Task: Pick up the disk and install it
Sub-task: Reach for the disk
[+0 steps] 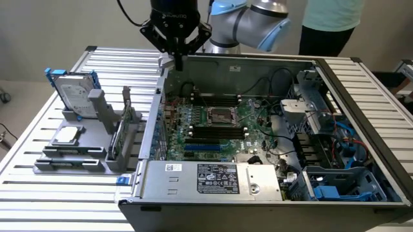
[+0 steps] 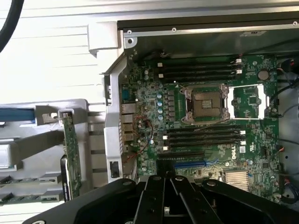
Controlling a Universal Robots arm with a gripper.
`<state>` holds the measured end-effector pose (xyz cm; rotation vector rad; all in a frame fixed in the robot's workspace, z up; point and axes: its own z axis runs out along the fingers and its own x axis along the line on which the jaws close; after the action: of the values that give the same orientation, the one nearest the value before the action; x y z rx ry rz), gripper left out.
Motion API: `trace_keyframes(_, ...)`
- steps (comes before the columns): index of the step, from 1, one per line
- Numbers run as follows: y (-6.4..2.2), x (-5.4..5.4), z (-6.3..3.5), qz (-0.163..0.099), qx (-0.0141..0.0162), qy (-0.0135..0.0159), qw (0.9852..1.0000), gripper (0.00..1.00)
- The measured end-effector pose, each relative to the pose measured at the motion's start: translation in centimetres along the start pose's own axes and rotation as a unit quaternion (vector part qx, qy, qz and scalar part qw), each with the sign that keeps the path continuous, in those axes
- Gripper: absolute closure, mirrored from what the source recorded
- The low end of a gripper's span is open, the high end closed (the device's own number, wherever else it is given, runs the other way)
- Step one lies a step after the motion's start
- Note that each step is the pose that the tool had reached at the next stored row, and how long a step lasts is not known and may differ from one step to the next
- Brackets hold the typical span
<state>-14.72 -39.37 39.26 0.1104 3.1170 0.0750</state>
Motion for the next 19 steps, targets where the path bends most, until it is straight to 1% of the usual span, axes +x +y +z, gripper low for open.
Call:
trace_keyframes(5, 0.53, 2.3, 0.02, 0.0, 0.0003, -0.0001, 1.0, 0.89)
trace_keyframes(19, 2.03, 8.8, 0.28, 0.0, 0.0047, -0.0003, 1.0, 0.89)
